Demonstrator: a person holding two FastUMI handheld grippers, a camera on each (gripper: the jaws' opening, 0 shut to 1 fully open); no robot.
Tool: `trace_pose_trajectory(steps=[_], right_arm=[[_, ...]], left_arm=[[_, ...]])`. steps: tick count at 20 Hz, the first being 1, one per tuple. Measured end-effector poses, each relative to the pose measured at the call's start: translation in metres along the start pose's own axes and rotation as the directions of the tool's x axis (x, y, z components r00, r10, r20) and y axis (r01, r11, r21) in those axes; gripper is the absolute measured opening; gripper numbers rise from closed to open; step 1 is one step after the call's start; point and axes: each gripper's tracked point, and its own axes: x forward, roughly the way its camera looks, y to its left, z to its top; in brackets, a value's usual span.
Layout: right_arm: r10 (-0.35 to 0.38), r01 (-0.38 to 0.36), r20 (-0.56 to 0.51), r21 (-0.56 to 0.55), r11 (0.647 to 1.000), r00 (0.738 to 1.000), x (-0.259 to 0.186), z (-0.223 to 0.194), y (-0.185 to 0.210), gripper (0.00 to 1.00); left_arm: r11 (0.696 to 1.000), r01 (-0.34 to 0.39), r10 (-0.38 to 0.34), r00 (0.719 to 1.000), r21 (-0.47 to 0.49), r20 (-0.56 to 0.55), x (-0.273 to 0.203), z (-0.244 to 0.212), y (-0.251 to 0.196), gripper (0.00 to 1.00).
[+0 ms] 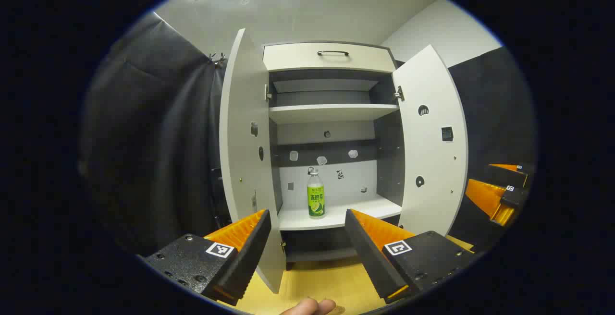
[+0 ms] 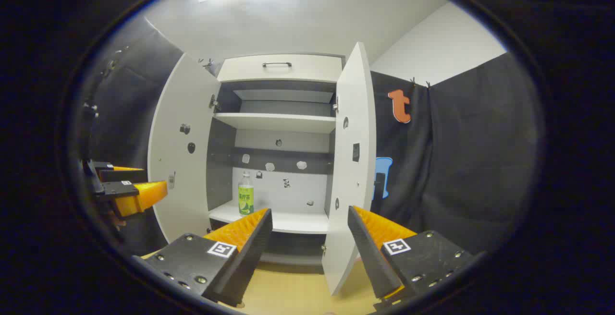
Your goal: Grasp the bottle in the cabinet with the left hand and place it on the coaster, then close the right door with the right hand and the left door with the left hand.
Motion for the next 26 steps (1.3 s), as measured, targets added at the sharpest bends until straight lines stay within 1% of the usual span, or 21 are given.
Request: trace_pose_trajectory(steps=[1,2,3,4,5,6,7,8,9,10,11,13,18,20,21,22,24,26], right_arm=[[0.011,-0.011,-0.001,0.002,1.0,1.0,-0.006,-0.004,0.0,0.95],[0.023,-0.023,-0.003,0.005,1.0,1.0,-0.009,-0.006,0.001,0.93],[0.036,-0.036,-0.009,0.011,0.999,0.999,-0.01,-0.008,0.004,0.93],[0.048,-0.047,-0.013,0.017,0.999,0.999,-0.009,-0.009,0.006,0.95],[0.056,-0.055,-0.014,0.019,0.998,0.998,-0.009,-0.008,0.008,0.95],[0.063,-0.063,-0.011,0.022,0.998,0.998,-0.007,-0.007,0.01,0.95],[0.071,-0.071,-0.008,0.029,0.997,0.997,-0.006,-0.005,0.013,0.93],[0.073,-0.073,-0.006,0.041,0.996,0.997,-0.004,-0.004,0.015,0.93],[0.077,-0.077,-0.01,0.051,0.996,0.997,-0.002,-0.005,0.017,0.95],[0.079,-0.079,-0.013,0.057,0.995,0.997,0.001,-0.006,0.019,0.95],[0.079,-0.078,-0.013,0.06,0.995,0.997,0.004,-0.005,0.02,0.93],[0.086,-0.085,-0.015,0.066,0.994,0.996,0.012,-0.005,0.026,0.93],[0.09,-0.088,-0.014,0.099,0.991,0.996,0.037,-0.002,0.035,0.93],[0.076,-0.073,-0.026,0.104,0.992,0.997,0.047,-0.006,0.034,0.93],[0.067,-0.064,-0.032,0.101,0.993,0.997,0.053,-0.007,0.034,0.93],[0.063,-0.059,-0.033,0.097,0.994,0.998,0.057,-0.008,0.034,0.95],[0.056,-0.054,-0.013,0.093,0.994,0.998,0.064,-0.007,0.035,0.96],[0.05,-0.05,0.001,0.093,0.994,0.999,0.071,-0.006,0.035,0.95]], left_arm=[[1.0,-0.006,0.006,1.0,-0.012,0.002,-0.003,0.0,-0.002,0.98],[1.0,-0.012,0.012,1.0,-0.024,-0.002,-0.008,-0.001,-0.005,0.98],[0.999,-0.021,0.021,1.0,-0.032,-0.012,-0.012,-0.003,-0.006,1.0],[0.999,-0.021,0.02,0.999,-0.034,-0.027,-0.016,-0.007,-0.007,0.98],[0.999,-0.017,0.015,0.999,-0.042,-0.037,-0.018,-0.009,-0.01,1.0],[0.999,-0.011,0.009,0.999,-0.047,-0.039,-0.018,-0.009,-0.012,0.98],[0.999,-0.009,0.007,0.999,-0.047,-0.043,-0.016,-0.011,-0.011,0.98],[0.999,-0.012,0.01,0.999,-0.048,-0.043,-0.014,-0.012,-0.009,0.98],[0.998,-0.013,0.011,0.999,-0.054,-0.044,-0.011,-0.013,-0.01,0.98],[0.998,-0.012,0.009,0.999,-0.064,-0.046,-0.006,-0.013,-0.01,0.98],[0.997,-0.007,0.003,0.999,-0.07,-0.048,-0.002,-0.015,-0.01,0.98],[0.998,0.002,-0.005,0.999,-0.07,-0.047,0.011,-0.015,-0.008,0.98],[0.996,0.031,-0.034,0.999,-0.081,-0.036,0.069,-0.019,-0.007,0.98],[0.995,0.043,-0.047,0.998,-0.094,-0.038,0.096,-0.025,-0.009,0.98],[0.995,0.043,-0.046,0.999,-0.091,-0.028,0.112,-0.027,-0.009,1.0],[0.996,0.032,-0.034,0.999,-0.089,-0.017,0.129,-0.028,-0.007,0.98],[0.995,0.025,-0.025,1.0,-0.101,0.0,0.16,-0.03,-0.008,0.98],[0.99,0.052,-0.053,0.999,-0.128,-0.005,0.192,-0.036,-0.015,0.98]])
